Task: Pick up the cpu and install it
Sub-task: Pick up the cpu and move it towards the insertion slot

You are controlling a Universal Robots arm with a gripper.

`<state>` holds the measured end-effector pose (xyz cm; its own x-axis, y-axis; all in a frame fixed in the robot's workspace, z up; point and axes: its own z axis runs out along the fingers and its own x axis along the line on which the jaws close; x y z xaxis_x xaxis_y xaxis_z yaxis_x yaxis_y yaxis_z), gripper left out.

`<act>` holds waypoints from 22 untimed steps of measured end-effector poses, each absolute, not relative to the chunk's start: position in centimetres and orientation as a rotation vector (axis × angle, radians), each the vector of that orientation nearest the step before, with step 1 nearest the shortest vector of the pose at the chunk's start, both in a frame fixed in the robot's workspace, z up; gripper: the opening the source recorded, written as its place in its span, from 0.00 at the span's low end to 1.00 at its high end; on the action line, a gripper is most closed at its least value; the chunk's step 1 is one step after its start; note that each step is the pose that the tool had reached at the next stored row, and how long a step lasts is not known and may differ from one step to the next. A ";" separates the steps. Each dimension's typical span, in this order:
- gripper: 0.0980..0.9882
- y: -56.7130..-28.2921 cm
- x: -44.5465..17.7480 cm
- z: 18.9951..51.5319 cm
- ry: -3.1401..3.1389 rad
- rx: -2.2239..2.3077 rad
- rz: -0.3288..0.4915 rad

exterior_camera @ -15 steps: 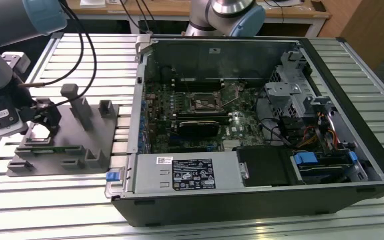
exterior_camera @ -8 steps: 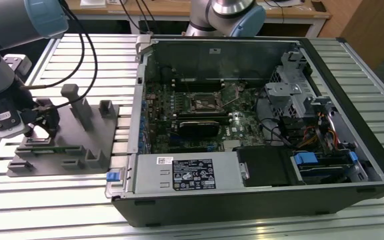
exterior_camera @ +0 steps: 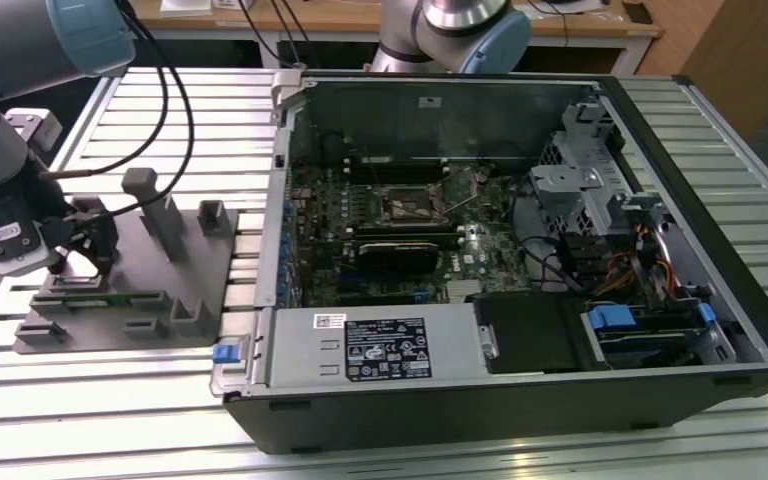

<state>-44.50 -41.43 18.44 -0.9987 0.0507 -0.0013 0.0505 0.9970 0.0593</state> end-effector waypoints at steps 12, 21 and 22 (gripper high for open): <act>0.59 -41.4 -44.5 18.8 3.138 0.047 0.093; 0.59 -41.4 -44.5 18.6 3.139 -0.013 0.093; 0.59 -41.4 -44.5 18.6 3.139 -0.013 0.093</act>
